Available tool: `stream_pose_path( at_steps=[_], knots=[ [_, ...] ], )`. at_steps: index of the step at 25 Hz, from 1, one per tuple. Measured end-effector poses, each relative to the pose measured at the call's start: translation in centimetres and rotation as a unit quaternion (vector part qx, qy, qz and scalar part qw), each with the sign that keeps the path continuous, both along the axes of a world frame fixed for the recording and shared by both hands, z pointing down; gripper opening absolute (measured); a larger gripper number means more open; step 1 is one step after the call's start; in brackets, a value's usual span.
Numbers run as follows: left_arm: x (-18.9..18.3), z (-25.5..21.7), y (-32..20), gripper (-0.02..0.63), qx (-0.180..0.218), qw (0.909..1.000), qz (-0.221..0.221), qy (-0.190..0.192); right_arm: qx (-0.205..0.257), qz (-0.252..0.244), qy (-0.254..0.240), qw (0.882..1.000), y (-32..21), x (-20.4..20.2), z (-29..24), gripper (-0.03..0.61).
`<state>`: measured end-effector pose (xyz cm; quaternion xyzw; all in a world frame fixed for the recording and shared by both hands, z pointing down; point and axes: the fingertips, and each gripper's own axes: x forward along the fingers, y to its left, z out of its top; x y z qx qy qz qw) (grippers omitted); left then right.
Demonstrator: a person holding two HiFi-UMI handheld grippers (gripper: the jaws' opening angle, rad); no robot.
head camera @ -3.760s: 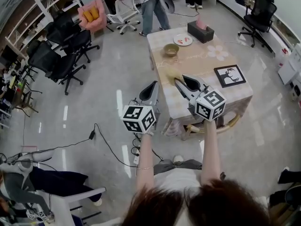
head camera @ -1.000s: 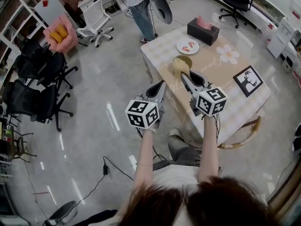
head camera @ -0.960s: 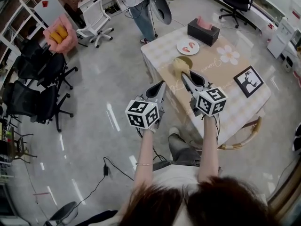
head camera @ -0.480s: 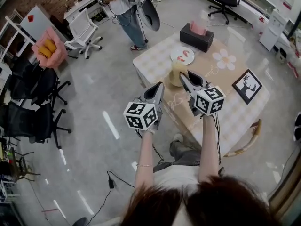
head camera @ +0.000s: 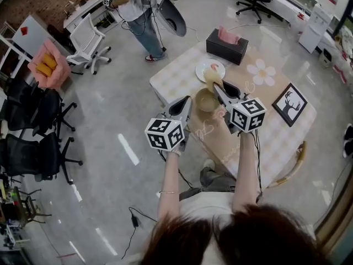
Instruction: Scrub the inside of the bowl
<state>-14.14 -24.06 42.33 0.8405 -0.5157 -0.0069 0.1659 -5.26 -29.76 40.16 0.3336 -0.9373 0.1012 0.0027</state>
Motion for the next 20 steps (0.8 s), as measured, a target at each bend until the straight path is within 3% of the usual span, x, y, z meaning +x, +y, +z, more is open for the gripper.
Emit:
stream_pose_path(
  at_steps=[6, 12, 20],
  knots=[
    [0.4, 0.7, -2.7, 0.011, -0.008, 0.9997, 0.021, 0.001, 0.0, 0.0, 0.018, 1.0, -1.9, 0.0, 0.3, 0.079],
    [1.3, 1.7, -4.0, 0.011, -0.02, 0.999, 0.038, 0.009, 0.01, -0.016, 0.09, 0.996, -1.6, -0.3, 1.8, 0.079],
    [2.2, 2.9, -5.6, 0.011, -0.04, 0.9967, 0.071, 0.002, 0.015, 0.0, 0.114, 0.993, -2.3, 0.5, 1.8, 0.078]
  ],
)
